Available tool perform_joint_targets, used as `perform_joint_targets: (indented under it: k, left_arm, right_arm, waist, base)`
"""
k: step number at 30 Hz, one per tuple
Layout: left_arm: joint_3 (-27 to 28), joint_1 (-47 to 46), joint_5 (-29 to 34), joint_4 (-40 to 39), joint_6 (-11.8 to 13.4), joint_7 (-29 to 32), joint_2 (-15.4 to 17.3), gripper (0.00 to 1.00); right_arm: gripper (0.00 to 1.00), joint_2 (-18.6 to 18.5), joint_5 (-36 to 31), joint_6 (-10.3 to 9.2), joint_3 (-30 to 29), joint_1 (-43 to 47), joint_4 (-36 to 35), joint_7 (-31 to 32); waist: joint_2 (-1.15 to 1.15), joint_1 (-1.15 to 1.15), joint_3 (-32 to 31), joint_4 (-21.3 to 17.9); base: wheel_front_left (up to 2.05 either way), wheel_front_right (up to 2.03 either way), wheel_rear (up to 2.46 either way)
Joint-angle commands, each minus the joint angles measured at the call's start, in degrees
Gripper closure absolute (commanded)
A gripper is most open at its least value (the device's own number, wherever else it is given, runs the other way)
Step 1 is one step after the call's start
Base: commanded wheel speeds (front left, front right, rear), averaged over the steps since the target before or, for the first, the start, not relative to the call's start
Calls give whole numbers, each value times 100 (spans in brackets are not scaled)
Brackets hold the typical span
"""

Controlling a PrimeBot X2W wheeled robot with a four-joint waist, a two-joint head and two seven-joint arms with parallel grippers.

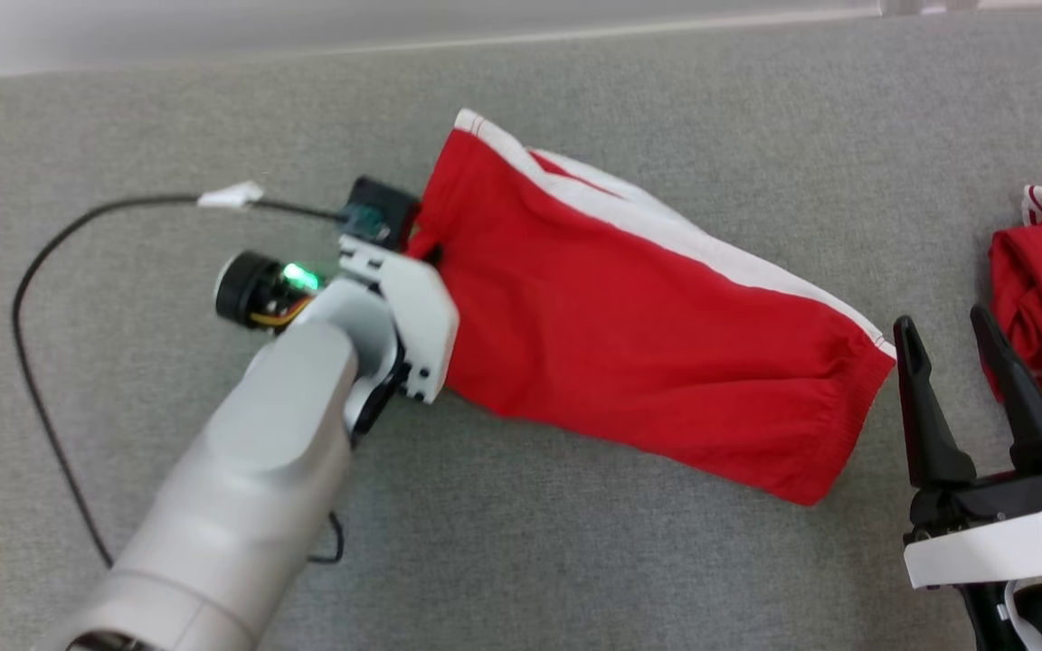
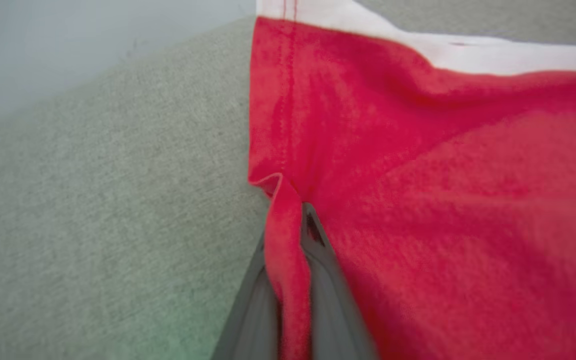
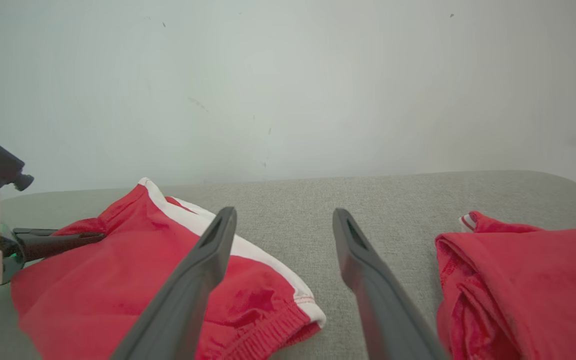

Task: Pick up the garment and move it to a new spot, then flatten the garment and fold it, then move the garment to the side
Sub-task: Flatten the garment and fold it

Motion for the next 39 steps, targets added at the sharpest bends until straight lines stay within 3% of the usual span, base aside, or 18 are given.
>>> perform_joint_targets:
  k: [1, 7, 14, 20, 21, 22, 27, 32, 39]
  left_arm:
    - [44, 329, -84, 3, 47, -28, 128, 100]
    - [465, 1360, -436, -1199, 483, -410, 592, 100]
    - [984, 3299, -861, -3539, 1404, -194, 1161, 100]
    - [1135, 4482, -997, -4962, 1984, 53, 1330, 100]
    - [1146, 4577, -1008, -5072, 2031, 43, 1338, 42]
    - [1158, 4654, -1018, -5166, 2067, 36, 1344, 0]
    - [1394, 4632, -676, -5639, 2314, -701, 1390, 0]
    - [1581, 4458, -327, -5963, 2261, -1763, 1520, 0]
    - [1751, 4676, -96, -6122, 2433, -1952, 1779, 0]
  right_arm:
    - [0, 15, 28, -15, -21, 45, -1, -34]
    - [0, 66, -11, -15, -101, 227, -11, -14]
    - [0, 97, -53, -15, -114, 399, -13, 53]
    - [0, 76, -74, -15, -127, 464, -12, 106]
    - [0, 76, -73, -15, -130, 464, -16, 109]
    - [0, 69, -73, -15, -134, 463, -17, 125]
    - [0, 53, -122, -15, -167, 452, -100, 172]
    - [0, 41, -207, -15, -235, 509, -202, 288]
    - [0, 25, -266, -15, -255, 587, -350, 457]
  waist:
    - [0, 0, -64, 29]
    - [0, 0, -304, 156]
    - [0, 0, -510, 298]
    - [0, 0, -555, 323]
    - [0, 0, -564, 322]
    - [0, 0, -574, 318]
    - [0, 0, -638, 297]
    - [0, 0, -747, 330]
    - [0, 0, -879, 323]
  base:
    - [0, 0, 0]
    - [0, 0, 0]
    - [0, 0, 0]
    - [0, 0, 0]
    - [0, 0, 0]
    - [0, 0, 0]
    - [0, 0, 0]
    - [0, 0, 0]
    - [0, 0, 0]
